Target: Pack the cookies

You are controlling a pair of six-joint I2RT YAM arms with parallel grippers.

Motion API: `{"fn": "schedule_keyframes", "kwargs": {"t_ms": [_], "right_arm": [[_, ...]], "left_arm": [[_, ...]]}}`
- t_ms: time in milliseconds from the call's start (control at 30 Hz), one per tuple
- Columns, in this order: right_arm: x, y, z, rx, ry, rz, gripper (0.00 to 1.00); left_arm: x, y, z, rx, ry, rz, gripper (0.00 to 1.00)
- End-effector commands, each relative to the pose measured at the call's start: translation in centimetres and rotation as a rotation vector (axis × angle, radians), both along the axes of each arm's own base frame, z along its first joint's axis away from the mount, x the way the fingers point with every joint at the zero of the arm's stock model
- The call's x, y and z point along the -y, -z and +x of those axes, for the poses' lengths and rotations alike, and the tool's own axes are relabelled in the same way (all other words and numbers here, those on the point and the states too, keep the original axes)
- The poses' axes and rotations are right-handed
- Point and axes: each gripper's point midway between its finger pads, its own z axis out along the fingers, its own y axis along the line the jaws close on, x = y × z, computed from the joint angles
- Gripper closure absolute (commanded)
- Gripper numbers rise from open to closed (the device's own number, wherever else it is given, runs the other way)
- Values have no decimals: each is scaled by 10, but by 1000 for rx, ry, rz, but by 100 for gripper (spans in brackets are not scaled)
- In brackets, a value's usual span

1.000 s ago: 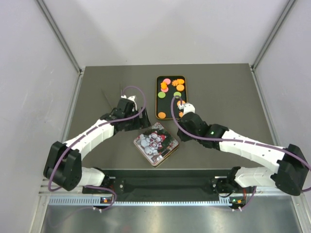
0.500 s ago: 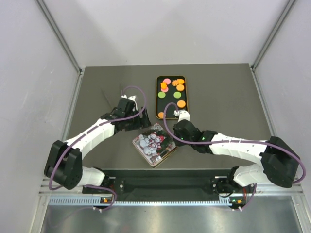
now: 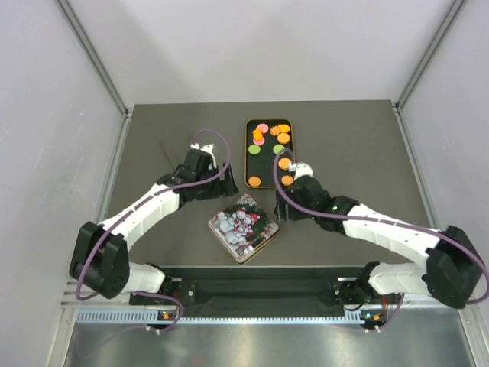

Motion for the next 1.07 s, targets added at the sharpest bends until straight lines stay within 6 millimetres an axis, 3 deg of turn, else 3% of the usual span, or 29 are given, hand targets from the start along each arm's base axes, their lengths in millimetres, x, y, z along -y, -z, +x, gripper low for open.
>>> {"fn": "schedule_keyframes", "kwargs": {"t_ms": [0, 33, 67, 200, 333, 500, 833, 1033], "right_arm": [[8, -77, 29, 161, 23, 122, 27], [13, -85, 33, 182, 37, 132, 9], [22, -94, 40, 206, 59, 142, 1], [43, -125, 46, 288, 108, 196, 0], [63, -140, 50, 352, 189, 196, 0], [74, -137, 56, 368, 249, 160, 0], [74, -120, 60, 349, 230, 114, 0], [79, -129, 61, 382, 255, 125, 0]], "left_arm": [[3, -42, 24, 124, -12, -19, 9], [1, -47, 25, 136, -20, -19, 9], [-1, -49, 25, 142, -28, -13, 9], [-11, -72, 18, 222, -60, -30, 9], [-19, -78, 6, 264, -73, -45, 9], [-32, -88, 1, 321, -98, -21, 9], [-31, -89, -3, 330, -70, -22, 9], [-30, -91, -4, 336, -54, -27, 9]]}}
